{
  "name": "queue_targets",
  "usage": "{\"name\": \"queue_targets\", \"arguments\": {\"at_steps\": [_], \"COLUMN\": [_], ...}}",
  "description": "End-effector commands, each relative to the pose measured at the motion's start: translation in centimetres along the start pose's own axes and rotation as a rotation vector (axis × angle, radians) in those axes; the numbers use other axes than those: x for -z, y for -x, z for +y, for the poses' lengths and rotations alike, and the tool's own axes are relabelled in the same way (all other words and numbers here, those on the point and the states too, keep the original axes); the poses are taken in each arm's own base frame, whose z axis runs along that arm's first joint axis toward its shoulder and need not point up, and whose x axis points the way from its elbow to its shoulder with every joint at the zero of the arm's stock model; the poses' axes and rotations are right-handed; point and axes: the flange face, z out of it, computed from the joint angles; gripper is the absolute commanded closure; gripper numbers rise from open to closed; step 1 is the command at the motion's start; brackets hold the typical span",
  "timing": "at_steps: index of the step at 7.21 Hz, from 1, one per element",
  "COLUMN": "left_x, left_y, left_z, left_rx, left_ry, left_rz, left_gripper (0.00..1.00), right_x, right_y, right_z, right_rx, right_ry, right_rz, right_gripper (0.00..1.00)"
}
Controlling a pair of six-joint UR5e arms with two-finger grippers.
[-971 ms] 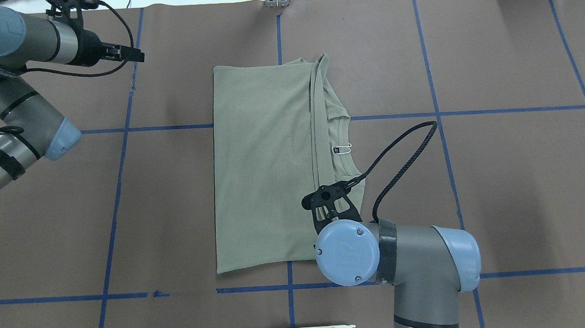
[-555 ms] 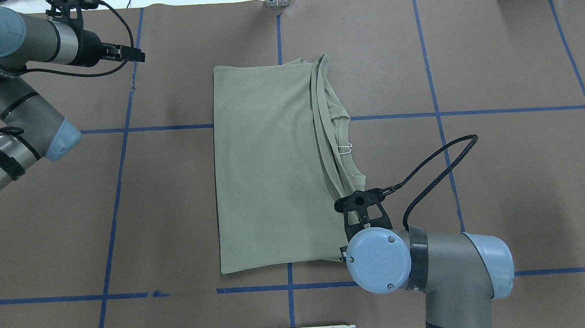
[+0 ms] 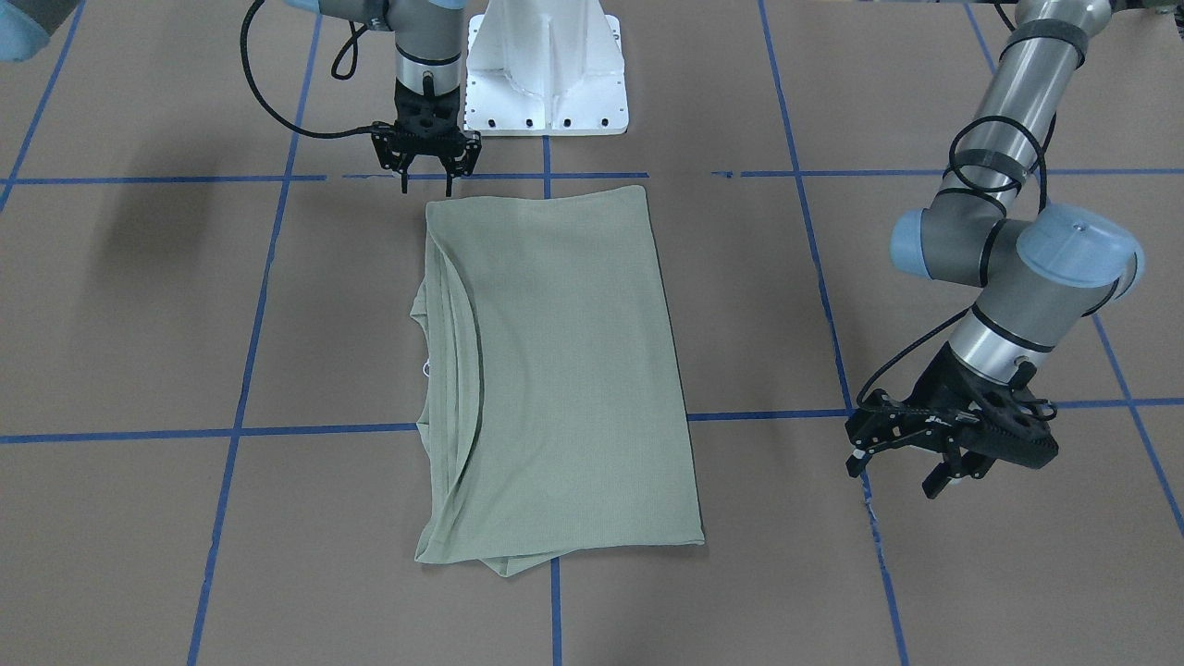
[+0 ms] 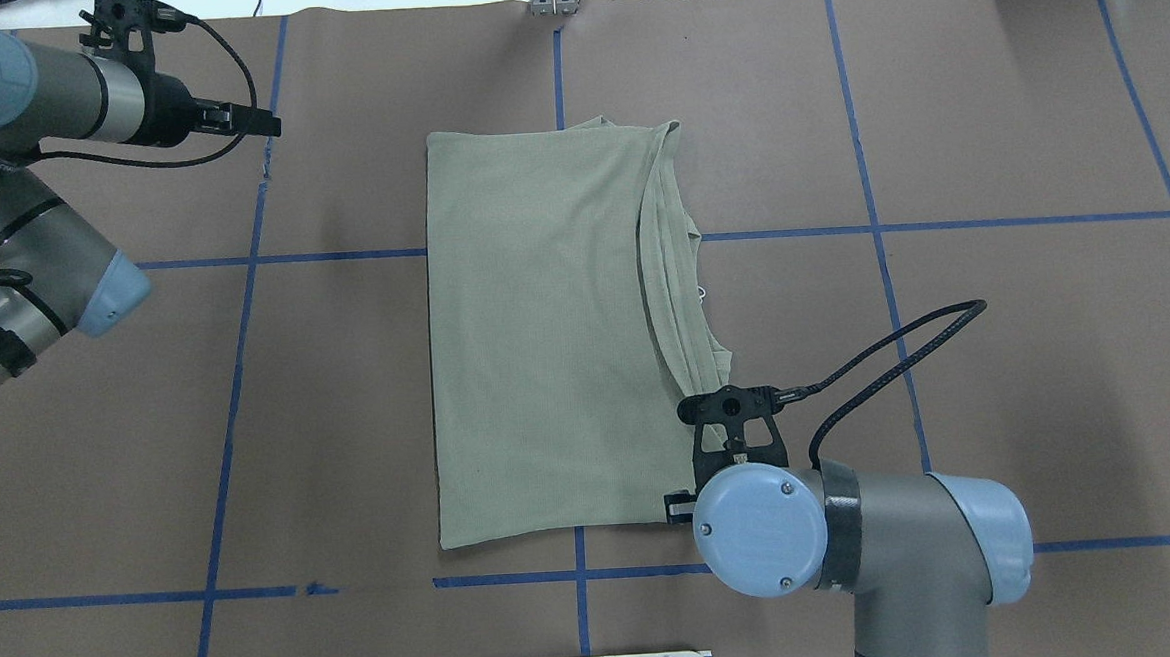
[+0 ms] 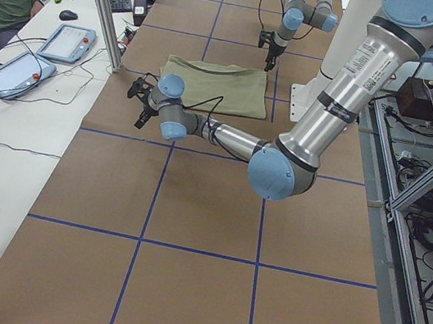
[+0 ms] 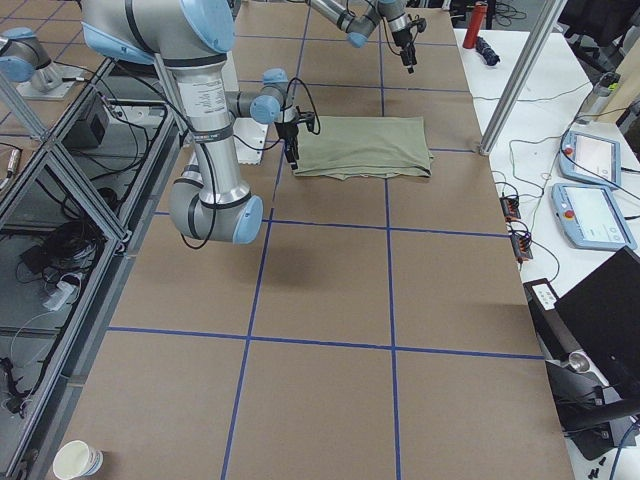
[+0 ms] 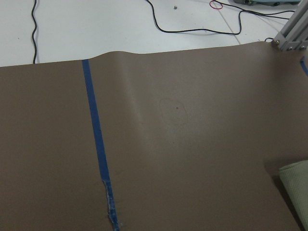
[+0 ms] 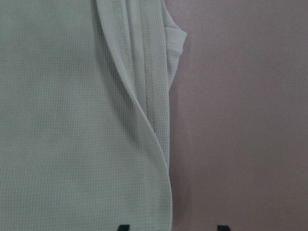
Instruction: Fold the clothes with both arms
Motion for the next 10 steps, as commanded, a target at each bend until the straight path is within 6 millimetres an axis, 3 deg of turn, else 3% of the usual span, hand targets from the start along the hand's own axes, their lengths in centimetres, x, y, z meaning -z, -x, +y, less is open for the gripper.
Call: {"name": "queue_targets", "arguments": {"at_steps": [1,3,4,5,10], "left_x": [0.0,0.2,0.3,0.4,0.5], "left_y": [-0.1,-0.4,-0.4,-0.7,-0.2], "left_z": [0.1,0.0,0.0,0.0,0.6], "left_rx": [0.000,-0.001,-0.002,-0.004,-0.002], "left_ry": [0.009,0.007,0.006,0.004,0.009], "left_rz": [0.009,0.014,0.015,0.019,0.016], "left_gripper": [0.00,0.00,0.00,0.00,0.00], "right_x": [1.3,0.9,-0.6,-2.5,-6.4], "right_y": [-0.5,2.3,3.1,3.4,3.4], "right_z": [-5.3,-12.3,-15.6,-17.2,-16.8], "right_rx": [0.019,0.011,0.021,0.022,0.036], "right_ry": [-0.061,-0.058,-0.049,-0.040,-0.001], "right_rz": [-0.086,-0.071,-0.035,0.009,0.080], "right_gripper": [0.00,0.00,0.00,0.00,0.00]}}
